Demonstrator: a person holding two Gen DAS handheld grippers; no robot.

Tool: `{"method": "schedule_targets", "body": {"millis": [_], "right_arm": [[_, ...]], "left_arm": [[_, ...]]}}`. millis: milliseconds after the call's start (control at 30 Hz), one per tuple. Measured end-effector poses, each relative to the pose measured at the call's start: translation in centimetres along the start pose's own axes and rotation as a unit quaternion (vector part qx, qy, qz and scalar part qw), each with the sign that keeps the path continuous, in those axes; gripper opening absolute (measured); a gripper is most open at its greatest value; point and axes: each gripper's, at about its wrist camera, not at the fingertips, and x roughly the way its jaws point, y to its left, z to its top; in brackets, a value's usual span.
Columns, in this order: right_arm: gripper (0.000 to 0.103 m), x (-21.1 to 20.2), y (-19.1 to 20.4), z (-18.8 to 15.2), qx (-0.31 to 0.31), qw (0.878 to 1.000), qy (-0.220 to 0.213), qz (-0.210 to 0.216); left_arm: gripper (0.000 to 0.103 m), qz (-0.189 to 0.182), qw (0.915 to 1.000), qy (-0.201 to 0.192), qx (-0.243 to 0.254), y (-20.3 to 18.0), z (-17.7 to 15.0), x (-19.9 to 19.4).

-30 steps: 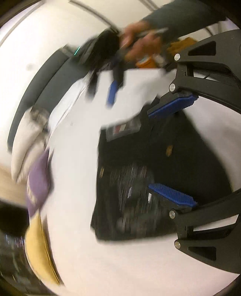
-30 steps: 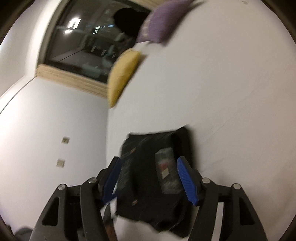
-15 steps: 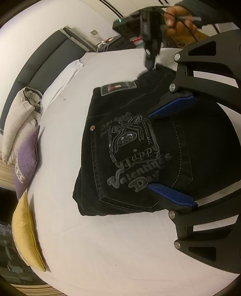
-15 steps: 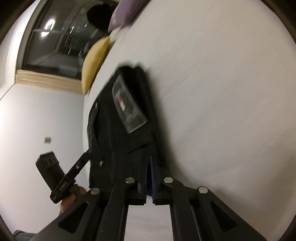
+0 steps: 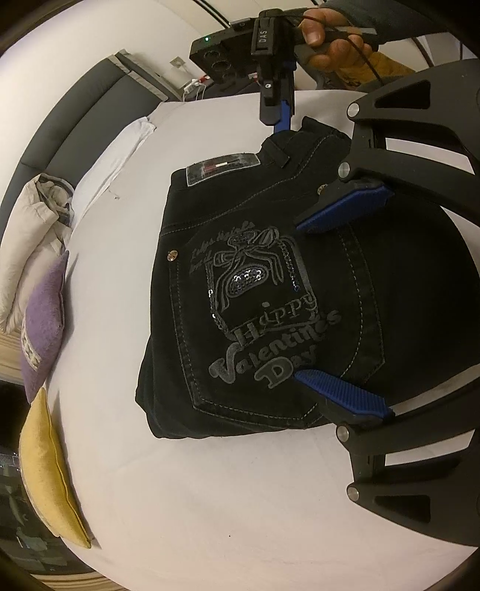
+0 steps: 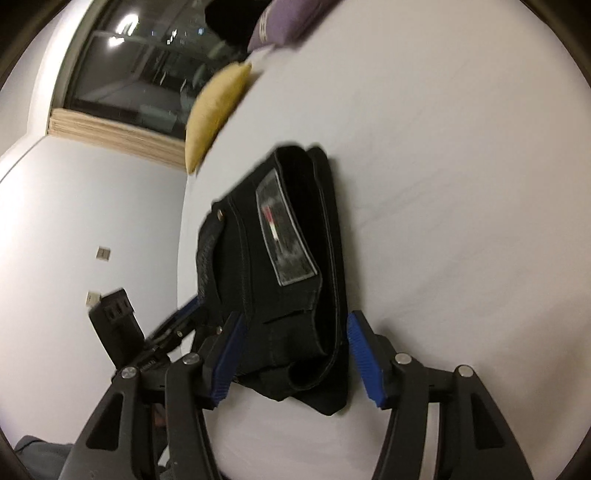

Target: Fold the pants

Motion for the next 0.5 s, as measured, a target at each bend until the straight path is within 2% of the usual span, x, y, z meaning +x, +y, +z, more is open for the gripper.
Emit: {"method": "schedule_targets", "body": {"millis": [133,300,400,433,500], "right_arm": [[0.062,-0.7,1.3,-0.2,-0.028,0.999,-0.010,0.037],[0.061,-1.0,1.9,-0.1,-0.042,0.998,-0.004,0.051],[0.061,-1.1,2.7,0.0,-0.050,0.995,-0.003,0.087],[0.061,-0.8,3.0,0.0,-0.057,0.995,0.005,0.081],[0.061,0.2,3.2,-0.2,-0.069,0.996,0.034,0.041]], "left_arm": [[0.080,0.003,1.0000,0.002,0.003,-0.4,0.1,0.7],[0.083,0.004,1.0000,0.001,0.005,-0.6,-0.1,0.9],[0.083,0.001,1.0000,0.001,0.004,-0.6,-0.1,1.0],[0.083,0.001,1.0000,0.001,0.004,-0.6,-0.2,1.0],[0.084,0.002,1.0000,0.001,0.004,-0.6,-0.2,1.0]]}}
